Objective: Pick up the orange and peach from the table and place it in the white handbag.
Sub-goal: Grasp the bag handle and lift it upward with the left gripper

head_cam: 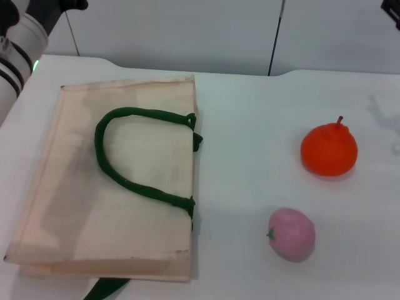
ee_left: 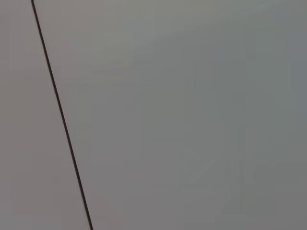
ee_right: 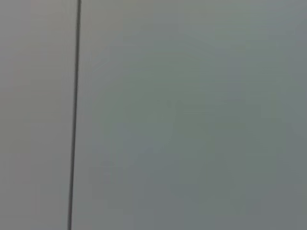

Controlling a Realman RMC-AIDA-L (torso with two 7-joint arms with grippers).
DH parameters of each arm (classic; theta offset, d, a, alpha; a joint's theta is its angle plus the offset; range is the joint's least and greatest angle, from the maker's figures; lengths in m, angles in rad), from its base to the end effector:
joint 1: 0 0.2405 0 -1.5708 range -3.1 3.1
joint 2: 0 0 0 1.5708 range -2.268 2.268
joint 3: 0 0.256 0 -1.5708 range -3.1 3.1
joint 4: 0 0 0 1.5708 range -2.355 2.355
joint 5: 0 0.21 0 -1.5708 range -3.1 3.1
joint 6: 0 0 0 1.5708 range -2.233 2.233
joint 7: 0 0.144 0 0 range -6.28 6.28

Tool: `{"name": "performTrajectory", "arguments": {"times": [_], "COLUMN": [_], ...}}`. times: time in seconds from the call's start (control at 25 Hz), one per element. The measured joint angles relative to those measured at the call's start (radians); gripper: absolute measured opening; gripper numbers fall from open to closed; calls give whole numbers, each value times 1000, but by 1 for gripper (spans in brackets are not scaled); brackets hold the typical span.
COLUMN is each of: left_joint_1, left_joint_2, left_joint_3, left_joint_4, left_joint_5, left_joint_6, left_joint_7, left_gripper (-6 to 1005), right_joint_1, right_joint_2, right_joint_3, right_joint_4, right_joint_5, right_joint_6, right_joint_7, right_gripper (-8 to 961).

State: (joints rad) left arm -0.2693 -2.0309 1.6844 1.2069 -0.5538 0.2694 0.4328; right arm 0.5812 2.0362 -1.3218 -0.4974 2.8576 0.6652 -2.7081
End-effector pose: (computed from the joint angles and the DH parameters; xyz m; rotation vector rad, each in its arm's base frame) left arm -0.2044 0.4067 0.0689 -1.5963 -0.3295 -0.5289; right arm 0.2598 0.4438 0.0453 -1.6863 0.4839 0.6752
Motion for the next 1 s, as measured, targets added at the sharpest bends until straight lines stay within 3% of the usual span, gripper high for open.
{"name": "performTrajectory", "arguments": {"times": [1.0], "left_joint_1": [-9], "left_joint_2": [0], "left_joint_3": [1], "left_joint_4": [-35], "left_joint_5": [-9], "left_joint_6": [-7], "left_joint_7": [-9], "left_gripper": [402], "right_joint_1": [6], "right_joint_2": [-1], "right_joint_3": [-12], "right_joint_4": [30], "right_joint_5": [7], "right_joint_6": [-1], "right_joint_7": [-2], "right_gripper": [817]}}
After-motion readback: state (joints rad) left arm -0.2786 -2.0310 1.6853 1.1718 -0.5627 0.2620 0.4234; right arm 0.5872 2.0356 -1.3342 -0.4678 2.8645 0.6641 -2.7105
